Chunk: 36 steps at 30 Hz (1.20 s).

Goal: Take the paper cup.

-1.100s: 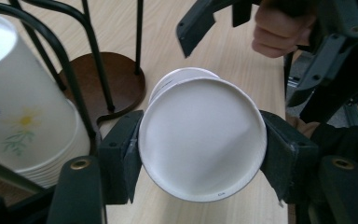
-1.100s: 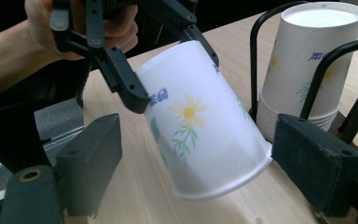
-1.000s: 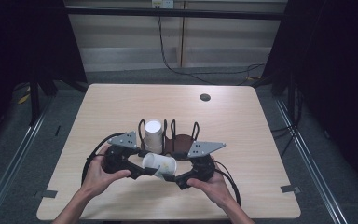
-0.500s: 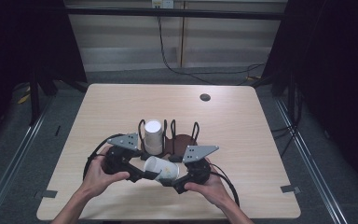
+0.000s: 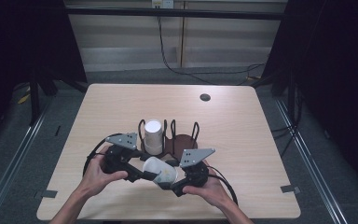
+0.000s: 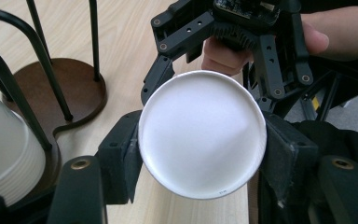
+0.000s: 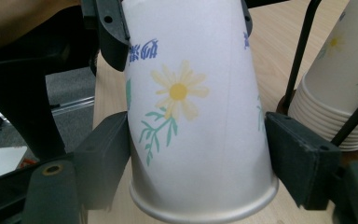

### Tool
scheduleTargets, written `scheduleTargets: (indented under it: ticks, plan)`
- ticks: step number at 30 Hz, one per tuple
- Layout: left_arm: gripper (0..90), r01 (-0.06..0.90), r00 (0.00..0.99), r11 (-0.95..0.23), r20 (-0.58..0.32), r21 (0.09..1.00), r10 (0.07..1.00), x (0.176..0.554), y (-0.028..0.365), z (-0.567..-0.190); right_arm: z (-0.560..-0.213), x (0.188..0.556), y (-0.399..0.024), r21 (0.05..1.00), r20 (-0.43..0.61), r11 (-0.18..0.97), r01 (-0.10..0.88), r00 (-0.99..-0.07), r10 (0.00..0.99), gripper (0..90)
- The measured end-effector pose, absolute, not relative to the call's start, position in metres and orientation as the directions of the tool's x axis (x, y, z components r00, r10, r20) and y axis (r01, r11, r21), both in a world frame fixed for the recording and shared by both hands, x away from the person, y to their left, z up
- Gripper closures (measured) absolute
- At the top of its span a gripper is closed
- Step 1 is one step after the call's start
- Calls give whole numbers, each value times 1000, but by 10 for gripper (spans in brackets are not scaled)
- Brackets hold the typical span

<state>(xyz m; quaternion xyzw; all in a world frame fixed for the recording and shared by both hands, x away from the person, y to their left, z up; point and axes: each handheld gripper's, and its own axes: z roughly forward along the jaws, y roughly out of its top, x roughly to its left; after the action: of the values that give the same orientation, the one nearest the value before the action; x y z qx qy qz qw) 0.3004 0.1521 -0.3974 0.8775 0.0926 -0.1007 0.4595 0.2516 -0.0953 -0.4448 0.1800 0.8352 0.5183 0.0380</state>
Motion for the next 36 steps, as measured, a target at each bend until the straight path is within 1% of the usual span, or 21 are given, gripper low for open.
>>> scheduleTargets:
  ticks: [10,12,14,15,19,22,23,28,29,36]
  plan:
    - [354,269,959,-555,-270,787,83,300,154,-399,-444,252,-95,871,126,415,263,-936,329,284]
    - [336,265,961,-557,-265,788,82,300,154,-399,-444,252,-96,871,136,410,271,-935,329,285]
    - [294,266,960,-558,-268,786,80,300,153,-400,-443,252,-97,872,141,406,274,-934,327,287]
    - [294,264,961,-560,-263,785,84,299,153,-400,-443,252,-97,873,141,405,273,-935,326,288]
    - [201,274,958,-565,-271,779,92,300,152,-401,-442,253,-98,868,145,409,281,-932,332,294]
    - [211,275,958,-567,-272,776,93,301,153,-400,-441,254,-99,861,143,420,288,-928,343,296]
    - [214,270,961,-571,-253,775,111,301,154,-400,-440,255,-102,859,145,418,295,-924,353,298]
    - [191,282,958,-568,-252,773,133,302,156,-400,-436,256,-107,862,151,406,303,-919,364,300]
    - [166,283,959,-569,-245,772,145,302,157,-400,-435,256,-108,860,152,409,306,-918,366,300]
    - [167,286,958,-584,-237,759,161,303,160,-404,-433,258,-113,844,159,428,323,-913,376,302]
